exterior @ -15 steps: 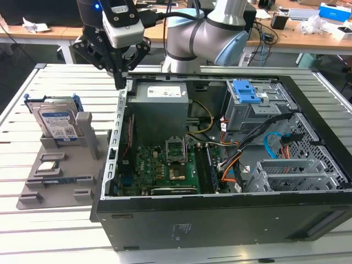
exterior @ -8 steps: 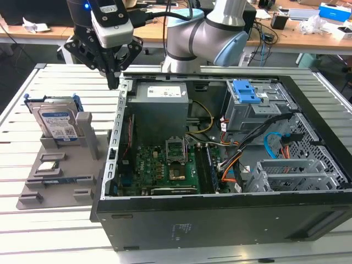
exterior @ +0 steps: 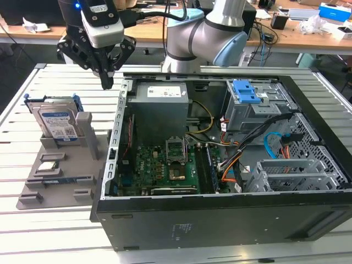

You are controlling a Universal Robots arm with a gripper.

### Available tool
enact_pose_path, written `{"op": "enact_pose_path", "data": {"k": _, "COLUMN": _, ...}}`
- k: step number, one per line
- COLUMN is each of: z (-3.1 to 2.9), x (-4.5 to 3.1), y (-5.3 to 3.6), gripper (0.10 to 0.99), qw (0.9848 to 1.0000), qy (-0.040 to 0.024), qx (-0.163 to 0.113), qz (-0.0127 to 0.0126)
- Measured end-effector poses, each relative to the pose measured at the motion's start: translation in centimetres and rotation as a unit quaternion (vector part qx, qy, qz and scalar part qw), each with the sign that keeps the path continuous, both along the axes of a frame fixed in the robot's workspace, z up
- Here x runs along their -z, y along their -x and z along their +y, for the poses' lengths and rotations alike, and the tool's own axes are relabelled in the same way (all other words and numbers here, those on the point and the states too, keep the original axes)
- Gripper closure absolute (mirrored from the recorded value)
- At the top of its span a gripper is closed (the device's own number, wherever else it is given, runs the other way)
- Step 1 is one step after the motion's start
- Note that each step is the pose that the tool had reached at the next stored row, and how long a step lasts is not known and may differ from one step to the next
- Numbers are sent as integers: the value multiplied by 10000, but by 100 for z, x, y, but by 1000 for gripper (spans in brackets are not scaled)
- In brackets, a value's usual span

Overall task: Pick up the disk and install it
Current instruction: 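Reach for the disk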

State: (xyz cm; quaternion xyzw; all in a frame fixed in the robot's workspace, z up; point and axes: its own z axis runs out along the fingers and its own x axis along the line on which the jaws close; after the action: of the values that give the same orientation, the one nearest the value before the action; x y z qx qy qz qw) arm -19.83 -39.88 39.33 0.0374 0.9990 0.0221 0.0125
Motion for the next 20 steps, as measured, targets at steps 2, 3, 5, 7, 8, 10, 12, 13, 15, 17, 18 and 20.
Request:
{"op": "enact_pose_path", "data": {"k": 2, "z": 0, "x": 0, "y": 24, "gripper": 980, "qw": 10000, "qy": 0, "qx": 0, "qz": 0}}
{"op": "enact_pose_path", "data": {"k": 3, "z": 0, "x": 0, "y": 35, "gripper": 980, "qw": 10000, "qy": 0, "qx": 0, "qz": 0}}
{"op": "enact_pose_path", "data": {"k": 5, "z": 0, "x": 0, "y": 61, "gripper": 980, "qw": 10000, "qy": 0, "qx": -1, "qz": 0}}
{"op": "enact_pose_path", "data": {"k": 7, "z": 0, "x": 0, "y": 101, "gripper": 980, "qw": 10000, "qy": 0, "qx": -1, "qz": 0}}
{"op": "enact_pose_path", "data": {"k": 8, "z": 0, "x": 1, "y": 118, "gripper": 980, "qw": 10000, "qy": 0, "qx": 0, "qz": -1}}
{"op": "enact_pose_path", "data": {"k": 10, "z": 0, "x": 1, "y": 164, "gripper": 980, "qw": 10000, "qy": 0, "qx": 0, "qz": 0}}
{"op": "enact_pose_path", "data": {"k": 12, "z": 0, "x": 0, "y": 200, "gripper": 980, "qw": 10000, "qy": 0, "qx": 0, "qz": -1}}
{"op": "enact_pose_path", "data": {"k": 13, "z": 0, "x": 1, "y": 212, "gripper": 980, "qw": 10000, "qy": 0, "qx": 0, "qz": -1}}
{"op": "enact_pose_path", "data": {"k": 15, "z": 0, "x": 0, "y": 257, "gripper": 980, "qw": 10000, "qy": 0, "qx": -1, "qz": 0}}
{"op": "enact_pose_path", "data": {"k": 17, "z": 0, "x": 0, "y": 313, "gripper": 980, "qw": 10000, "qy": 0, "qx": 0, "qz": 0}}
{"op": "enact_pose_path", "data": {"k": 18, "z": 0, "x": 0, "y": 324, "gripper": 980, "qw": 10000, "qy": 0, "qx": 0, "qz": 0}}
{"op": "enact_pose_path", "data": {"k": 20, "z": 0, "x": 0, "y": 345, "gripper": 980, "qw": 10000, "qy": 0, "qx": 0, "qz": 0}}
